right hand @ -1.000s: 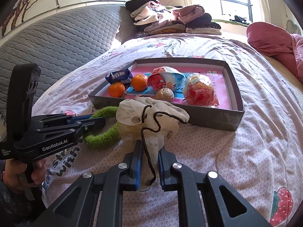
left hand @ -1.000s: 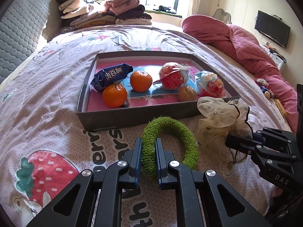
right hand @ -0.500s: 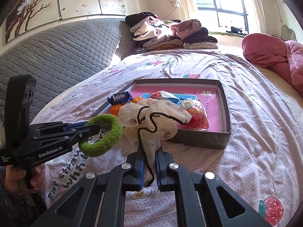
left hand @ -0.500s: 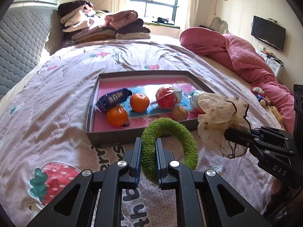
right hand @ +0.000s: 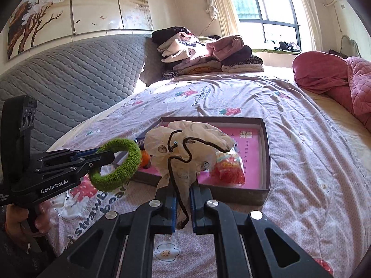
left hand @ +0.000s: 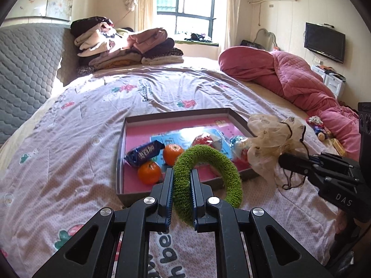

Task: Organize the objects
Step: 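Lift and carry the green ring and cloth bag over the tray with both tools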

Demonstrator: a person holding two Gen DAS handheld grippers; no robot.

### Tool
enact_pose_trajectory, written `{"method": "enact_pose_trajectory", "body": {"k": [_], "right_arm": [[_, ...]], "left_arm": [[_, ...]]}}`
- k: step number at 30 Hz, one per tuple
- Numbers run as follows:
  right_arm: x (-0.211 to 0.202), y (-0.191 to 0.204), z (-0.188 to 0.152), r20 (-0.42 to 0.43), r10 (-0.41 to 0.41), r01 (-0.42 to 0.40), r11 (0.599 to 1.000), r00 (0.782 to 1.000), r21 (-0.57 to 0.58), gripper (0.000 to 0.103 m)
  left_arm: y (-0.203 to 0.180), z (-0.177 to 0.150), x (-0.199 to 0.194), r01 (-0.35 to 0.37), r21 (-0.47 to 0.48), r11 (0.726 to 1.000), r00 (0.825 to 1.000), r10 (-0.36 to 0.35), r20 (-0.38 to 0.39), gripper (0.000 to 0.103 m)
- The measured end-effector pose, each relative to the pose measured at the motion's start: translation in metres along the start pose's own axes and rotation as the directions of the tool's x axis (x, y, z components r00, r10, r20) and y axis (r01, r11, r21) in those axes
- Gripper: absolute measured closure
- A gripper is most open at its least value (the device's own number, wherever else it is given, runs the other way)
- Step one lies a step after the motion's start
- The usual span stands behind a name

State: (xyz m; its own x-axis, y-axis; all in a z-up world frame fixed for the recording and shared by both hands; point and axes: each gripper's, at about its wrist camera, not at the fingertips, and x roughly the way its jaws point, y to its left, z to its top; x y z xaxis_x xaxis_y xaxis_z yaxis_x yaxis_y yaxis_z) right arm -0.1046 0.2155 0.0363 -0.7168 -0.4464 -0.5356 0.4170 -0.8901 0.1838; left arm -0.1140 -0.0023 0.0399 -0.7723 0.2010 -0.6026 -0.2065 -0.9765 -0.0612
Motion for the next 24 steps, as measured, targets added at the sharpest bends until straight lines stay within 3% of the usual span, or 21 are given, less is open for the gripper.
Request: {"method": "enact_pose_trajectory", "body": {"k": [24], "right_arm": [[0.017, -0.024, 0.052, 0.054, -0.046, 0.047, 0.999, 0.998, -0.022, 0.094]], "left_arm": [[0.010, 0.048, 0.027, -0.008, 0.005, 1.000, 0.999, 0.008, 0.047, 0.090]]}}
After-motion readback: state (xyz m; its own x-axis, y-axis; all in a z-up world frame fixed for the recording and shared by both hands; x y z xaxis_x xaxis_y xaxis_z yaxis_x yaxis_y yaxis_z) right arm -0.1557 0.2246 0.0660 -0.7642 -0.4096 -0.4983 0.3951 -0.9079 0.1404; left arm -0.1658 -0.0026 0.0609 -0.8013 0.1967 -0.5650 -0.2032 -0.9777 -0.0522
